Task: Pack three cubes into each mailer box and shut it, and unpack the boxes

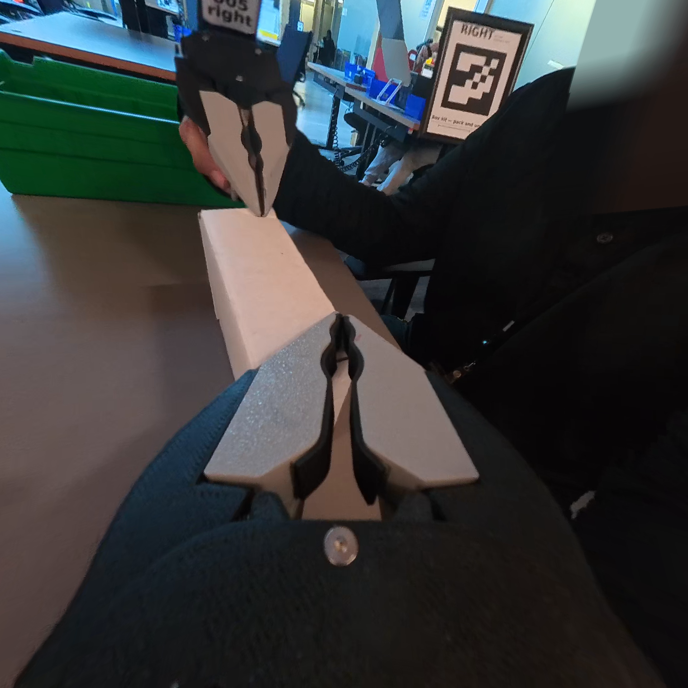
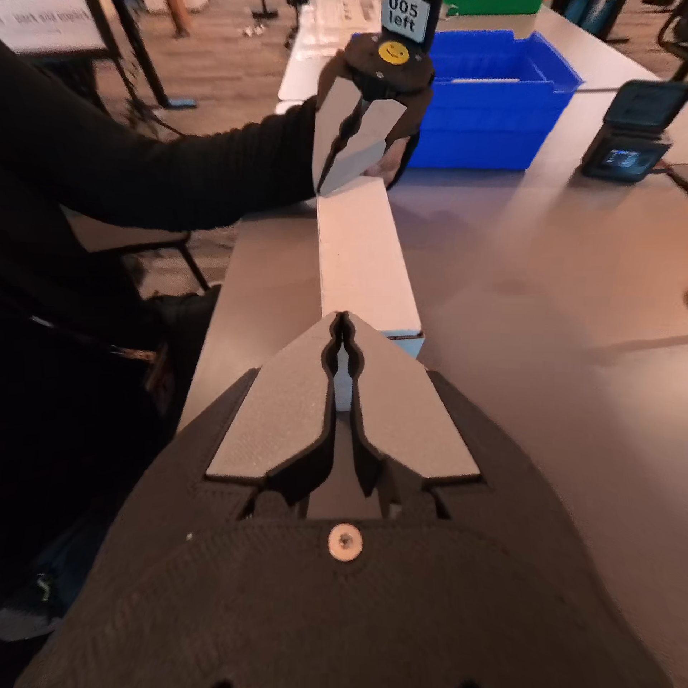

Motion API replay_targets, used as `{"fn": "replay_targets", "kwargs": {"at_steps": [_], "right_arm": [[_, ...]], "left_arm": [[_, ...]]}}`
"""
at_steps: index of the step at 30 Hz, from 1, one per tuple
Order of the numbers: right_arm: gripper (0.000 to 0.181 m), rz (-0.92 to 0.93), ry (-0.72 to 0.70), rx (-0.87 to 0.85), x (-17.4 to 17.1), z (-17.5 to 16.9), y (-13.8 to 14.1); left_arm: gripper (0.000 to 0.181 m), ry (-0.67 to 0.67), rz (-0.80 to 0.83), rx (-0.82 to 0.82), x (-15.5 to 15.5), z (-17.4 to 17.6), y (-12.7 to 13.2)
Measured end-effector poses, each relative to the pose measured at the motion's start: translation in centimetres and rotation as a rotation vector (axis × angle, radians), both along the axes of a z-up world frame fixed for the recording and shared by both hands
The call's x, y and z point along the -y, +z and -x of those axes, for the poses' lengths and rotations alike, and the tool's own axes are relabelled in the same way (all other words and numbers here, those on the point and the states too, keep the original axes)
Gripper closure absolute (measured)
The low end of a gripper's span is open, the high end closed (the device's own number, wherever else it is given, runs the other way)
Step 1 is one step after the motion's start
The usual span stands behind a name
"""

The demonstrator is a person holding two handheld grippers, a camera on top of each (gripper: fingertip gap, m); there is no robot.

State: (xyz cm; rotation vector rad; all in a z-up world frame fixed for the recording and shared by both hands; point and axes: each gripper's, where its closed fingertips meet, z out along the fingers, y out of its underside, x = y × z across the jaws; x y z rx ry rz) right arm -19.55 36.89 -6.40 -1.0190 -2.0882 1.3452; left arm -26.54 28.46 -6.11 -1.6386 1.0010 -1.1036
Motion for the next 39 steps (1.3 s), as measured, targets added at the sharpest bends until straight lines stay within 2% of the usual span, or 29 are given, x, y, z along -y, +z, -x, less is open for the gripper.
{"fn": "replay_targets", "kwargs": {"at_steps": [1, 6, 12, 14, 24, 28, 33, 37, 38, 39], "right_arm": [[0.181, 0.039, 0.013, 0.004, 0.0, 0.0, 0.0], [0.181, 0.062, 0.021, -0.007, 0.0, -0.1, 0.1], [0.181, 0.123, 0.028, 0.004, 0.0, 0.0, 0.2], [0.181, 0.122, 0.026, 0.006, 0.0, 0.0, 0.2], [0.181, 0.104, 0.023, 0.038, 0.1, -0.1, 0.1], [0.181, 0.168, 0.025, 0.051, 0.1, 0.1, 0.5], [0.181, 0.147, -0.093, -0.072, -0.7, 1.4, 3.0], [0.181, 0.055, -0.191, -0.035, -0.1, 2.6, 3.1], [0.161, 0.005, -0.24, -0.046, -0.2, 3.1, 3.2], [0.148, -0.039, -0.307, -0.081, -0.5, 3.7, 3.6]], "left_arm": [[0.181, -0.008, 0.015, 0.019, 0.0, 0.0, 0.0], [0.181, 0.006, 0.014, 0.003, 0.0, 0.0, 0.0], [0.181, 0.044, -0.076, -0.024, 0.2, 0.8, 0.8], [0.181, 0.096, -0.065, -0.057, -0.5, 1.4, 0.1], [0.181, 0.111, -0.03, -0.014, -0.4, 1.4, -0.1], [0.181, 0.114, -0.054, -0.029, -0.4, 1.5, 0.0], [0.181, 0.113, -0.099, 0.037, -0.6, 2.7, 1.1], [0.181, 0.21, -0.14, 0.109, -1.9, 4.2, 2.4], [0.179, 0.239, -0.154, 0.111, -2.3, 4.4, 2.6], [0.174, 0.286, -0.168, 0.114, -3.0, 4.7, 2.8]]}}
